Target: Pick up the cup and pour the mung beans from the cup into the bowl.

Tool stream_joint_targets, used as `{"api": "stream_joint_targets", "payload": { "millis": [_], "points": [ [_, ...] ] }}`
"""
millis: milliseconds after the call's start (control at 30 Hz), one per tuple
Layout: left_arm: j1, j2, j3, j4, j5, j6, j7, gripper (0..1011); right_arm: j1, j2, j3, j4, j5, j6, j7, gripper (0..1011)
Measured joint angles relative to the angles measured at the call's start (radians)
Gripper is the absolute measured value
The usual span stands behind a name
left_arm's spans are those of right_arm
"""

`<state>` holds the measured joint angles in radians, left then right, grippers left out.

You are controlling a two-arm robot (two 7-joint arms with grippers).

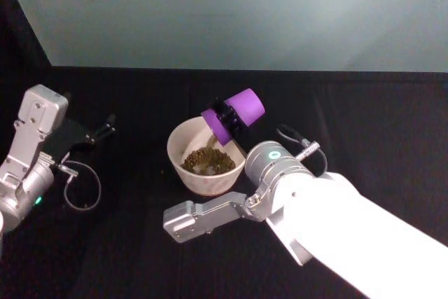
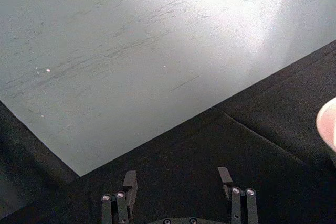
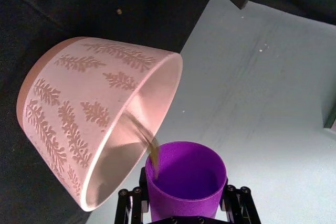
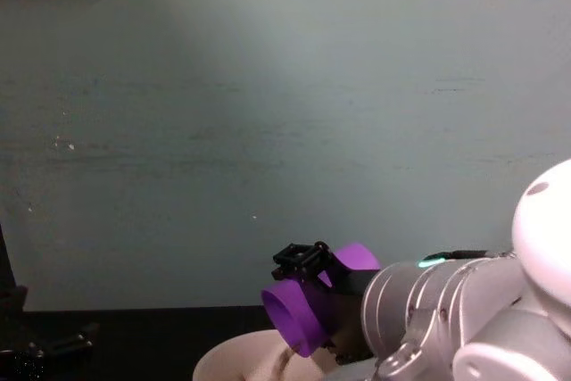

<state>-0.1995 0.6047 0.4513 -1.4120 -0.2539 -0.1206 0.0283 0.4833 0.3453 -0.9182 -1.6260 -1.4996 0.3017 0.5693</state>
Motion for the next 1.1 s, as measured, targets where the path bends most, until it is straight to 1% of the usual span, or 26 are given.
{"api": "stream_joint_targets", "payload": {
  "millis": [133, 167, 233, 267, 300, 333, 367, 400, 500, 600, 833, 1100],
  "points": [
    [0.0, 0.0, 0.0, 0.0, 0.0, 0.0, 0.0, 1000, 0.007, 0.003, -0.021, 0.001, -0.038, 0.0, 0.014, 729],
    [0.0, 0.0, 0.0, 0.0, 0.0, 0.0, 0.0, 1000, 0.011, 0.003, -0.029, 0.001, -0.056, 0.0, 0.02, 729],
    [0.0, 0.0, 0.0, 0.0, 0.0, 0.0, 0.0, 1000, 0.014, 0.004, -0.038, 0.002, -0.075, -0.001, 0.027, 729],
    [0.0, 0.0, 0.0, 0.0, 0.0, 0.0, 0.0, 1000, 0.018, 0.005, -0.047, 0.003, -0.096, -0.001, 0.035, 729],
    [0.0, 0.0, 0.0, 0.0, 0.0, 0.0, 0.0, 1000, 0.02, 0.005, -0.052, 0.003, -0.107, -0.001, 0.039, 729],
    [0.0, 0.0, 0.0, 0.0, 0.0, 0.0, 0.0, 1000, 0.023, 0.007, -0.062, 0.005, -0.133, 0.0, 0.048, 729],
    [0.0, 0.0, 0.0, 0.0, 0.0, 0.0, 0.0, 1000, 0.023, 0.007, -0.062, 0.005, -0.133, 0.0, 0.048, 729],
    [0.0, 0.0, 0.0, 0.0, 0.0, 0.0, 0.0, 1000, 0.027, 0.008, -0.07, 0.005, -0.156, -0.001, 0.055, 729],
    [0.0, 0.0, 0.0, 0.0, 0.0, 0.0, 0.0, 1000, 0.03, 0.009, -0.08, 0.005, -0.185, -0.001, 0.065, 729],
    [0.0, 0.0, 0.0, 0.0, 0.0, 0.0, 0.0, 1000, 0.031, 0.01, -0.083, 0.005, -0.198, -0.003, 0.069, 729],
    [0.0, 0.0, 0.0, 0.0, 0.0, 0.0, 0.0, 1000, 0.029, 0.009, -0.084, 0.005, -0.211, -0.009, 0.072, 729],
    [0.0, 0.0, 0.0, 0.0, 0.0, 0.0, 0.0, 1000, 0.027, 0.006, -0.083, 0.002, -0.213, -0.015, 0.076, 729]
  ]
}}
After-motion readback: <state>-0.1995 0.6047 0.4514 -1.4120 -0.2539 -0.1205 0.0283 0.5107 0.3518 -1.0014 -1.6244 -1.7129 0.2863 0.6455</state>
